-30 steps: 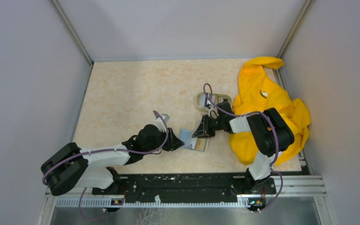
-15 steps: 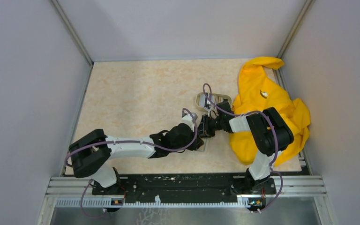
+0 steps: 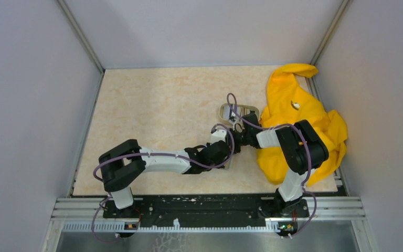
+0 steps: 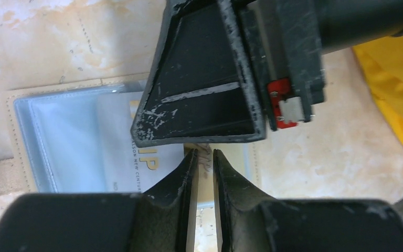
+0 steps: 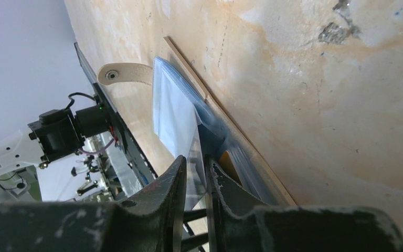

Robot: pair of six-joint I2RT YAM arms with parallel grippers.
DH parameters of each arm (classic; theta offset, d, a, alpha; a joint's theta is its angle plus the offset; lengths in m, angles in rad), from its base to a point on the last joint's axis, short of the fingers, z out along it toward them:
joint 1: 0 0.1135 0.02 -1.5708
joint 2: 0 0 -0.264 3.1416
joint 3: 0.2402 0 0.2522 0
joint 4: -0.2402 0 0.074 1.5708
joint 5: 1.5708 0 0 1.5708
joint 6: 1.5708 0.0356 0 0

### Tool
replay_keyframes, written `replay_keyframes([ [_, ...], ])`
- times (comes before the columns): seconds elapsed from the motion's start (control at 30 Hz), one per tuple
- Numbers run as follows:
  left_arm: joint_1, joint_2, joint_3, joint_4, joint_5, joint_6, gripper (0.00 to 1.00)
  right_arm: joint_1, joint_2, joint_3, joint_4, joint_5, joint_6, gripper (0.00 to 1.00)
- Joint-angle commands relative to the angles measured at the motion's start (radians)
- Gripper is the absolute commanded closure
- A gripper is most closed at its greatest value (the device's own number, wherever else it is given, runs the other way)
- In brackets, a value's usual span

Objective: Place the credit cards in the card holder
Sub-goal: Insert the credit card into the card holder.

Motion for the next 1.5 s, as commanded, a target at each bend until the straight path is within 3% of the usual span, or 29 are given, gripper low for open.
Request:
replay_keyframes([
  [0.0, -0.005, 0.032, 0.047, -0.093, -0.068, 0.007, 0.77, 0.010, 0.010, 0.029, -0.014, 0.019, -0.031, 0.80],
  [0.73, -0.004, 0.029, 0.050, -0.176, -0.181, -0.025, 0.60, 0.010, -0.049, 0.072, -0.072, 0.019, -0.110, 0.64],
  [0.9, -0.004, -0.027, 0.026, -0.124, -0.113, 0.027, 0.59, 0.007, -0.103, 0.101, -0.132, 0.040, -0.179, 0.62],
  [1.07, -0.004, -0.152, -0.075, 0.032, 0.008, 0.122, 0.55, 0.000, -0.176, 0.133, -0.205, 0.086, -0.269, 0.61],
  [1.3, 0.001, -0.331, -0.247, 0.129, 0.044, 0.194, 0.45, -0.010, -0.312, 0.184, -0.317, 0.143, -0.523, 0.62],
  [1.47, 0.074, -0.454, -0.382, 0.143, 0.079, 0.162, 0.42, -0.012, -0.418, 0.192, -0.432, -0.003, -0.887, 0.63],
])
